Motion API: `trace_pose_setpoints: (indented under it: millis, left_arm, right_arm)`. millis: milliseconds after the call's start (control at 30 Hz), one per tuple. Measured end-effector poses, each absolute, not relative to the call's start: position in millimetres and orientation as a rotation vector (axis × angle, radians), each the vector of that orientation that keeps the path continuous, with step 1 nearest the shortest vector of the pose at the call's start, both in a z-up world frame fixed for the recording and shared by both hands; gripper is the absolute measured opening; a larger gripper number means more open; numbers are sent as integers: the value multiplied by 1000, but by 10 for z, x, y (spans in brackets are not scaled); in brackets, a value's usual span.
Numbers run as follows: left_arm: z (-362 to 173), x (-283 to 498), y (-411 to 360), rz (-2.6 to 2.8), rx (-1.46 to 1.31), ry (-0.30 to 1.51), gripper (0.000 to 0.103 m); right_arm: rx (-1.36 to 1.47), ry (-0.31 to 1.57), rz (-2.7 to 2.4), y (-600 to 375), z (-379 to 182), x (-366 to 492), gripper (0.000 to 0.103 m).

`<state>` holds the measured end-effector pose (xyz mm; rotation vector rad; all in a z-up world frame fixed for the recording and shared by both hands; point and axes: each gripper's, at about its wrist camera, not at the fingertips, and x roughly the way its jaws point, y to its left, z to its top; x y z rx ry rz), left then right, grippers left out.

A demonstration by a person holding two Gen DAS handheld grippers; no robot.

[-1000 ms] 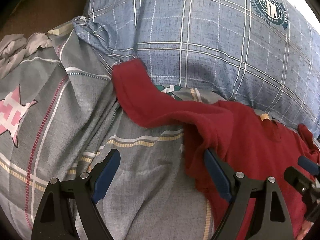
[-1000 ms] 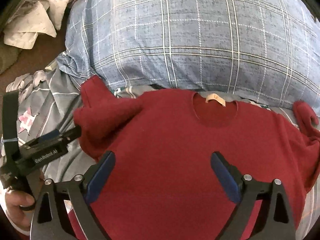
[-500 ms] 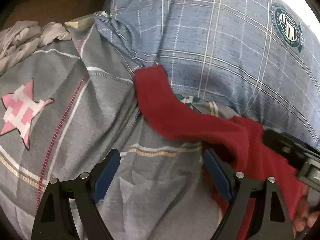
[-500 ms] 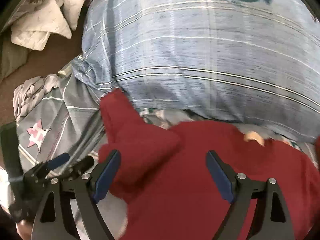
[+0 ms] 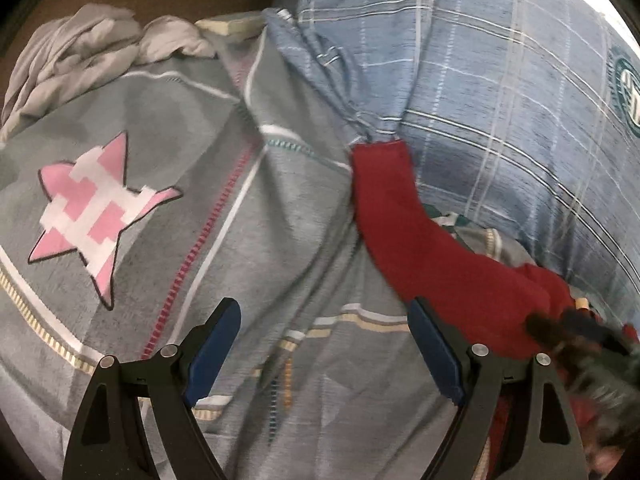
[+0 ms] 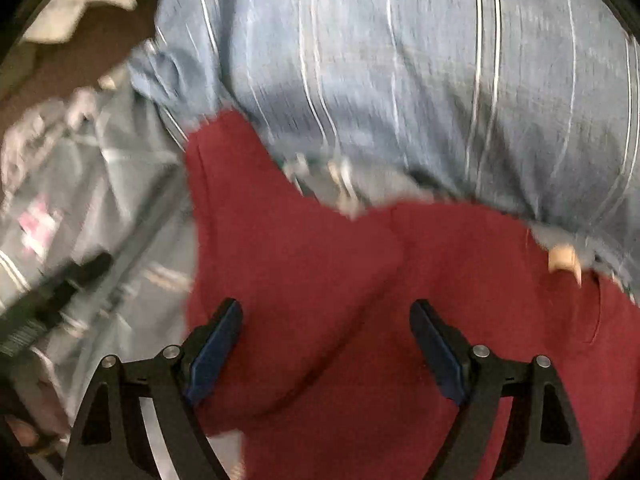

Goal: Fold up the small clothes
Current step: 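Grasp the red sweater's sleeve with the right gripper and lift it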

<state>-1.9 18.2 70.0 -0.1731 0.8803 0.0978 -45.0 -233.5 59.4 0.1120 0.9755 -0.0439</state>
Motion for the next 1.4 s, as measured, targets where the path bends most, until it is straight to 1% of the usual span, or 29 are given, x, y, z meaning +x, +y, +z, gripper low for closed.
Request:
trace_pose_setpoints:
  millis: [133,200,233,267,333,367,467,533,800,900,933,967,1000,1033,1067,1200,1400]
  left_arm:
    - [694,4,224,125,-169,886,86]
    - [714,-18,255,153,-147,875,86]
    - [725,-25,263,163,-140,871,86]
    - [739,-31,277,174,-136,865,86]
    - [762,-48,300,190,-141,855,86]
    - [764,-54,309,196,-146,854,86]
    - [733,-42,333,188,-174,874,86]
    - [721,-17,349,183,-182,880,86]
    - [689,32,381,178,-189,883,86]
    - [676,62,371,177,-188,882,86]
    - [672,63,356,175,-184,884,86]
    - [666,73,345,172,-180,887,86]
    - [658,85,338,171,-176,888,86]
    - [651,96,337,170,-174,889,86]
    - [645,106,338,170,-174,889,86]
    - [661,114,369,168,-186,881,86]
    - [735,23,391,174,-194,846,86]
  right_arm:
    - [90,896,48,-2150,842,-226,86]
    - [77,897,80,-2031,798,-48,86]
    - [69,917,93,-1953,729,65,82]
    - [62,941,106,-1868,647,184,76]
    - [36,975,121,-1702,515,390,66]
    - [25,980,122,-1638,485,449,65]
    - [42,987,120,-1523,395,672,65]
    - [108,983,125,-1520,370,826,66]
    - [291,959,100,-1511,202,1294,71]
    - [267,981,71,-1455,56,1431,72]
    - [251,1003,57,-1429,-34,1476,68]
    - [252,1005,64,-1400,-105,1504,52]
    - [263,995,78,-1417,-154,1505,40]
    - [272,990,89,-1431,-175,1492,18]
    - [270,990,86,-1440,-192,1471,12]
    - [298,945,160,-1555,76,1116,10]
    - [253,831,221,-1754,690,454,10]
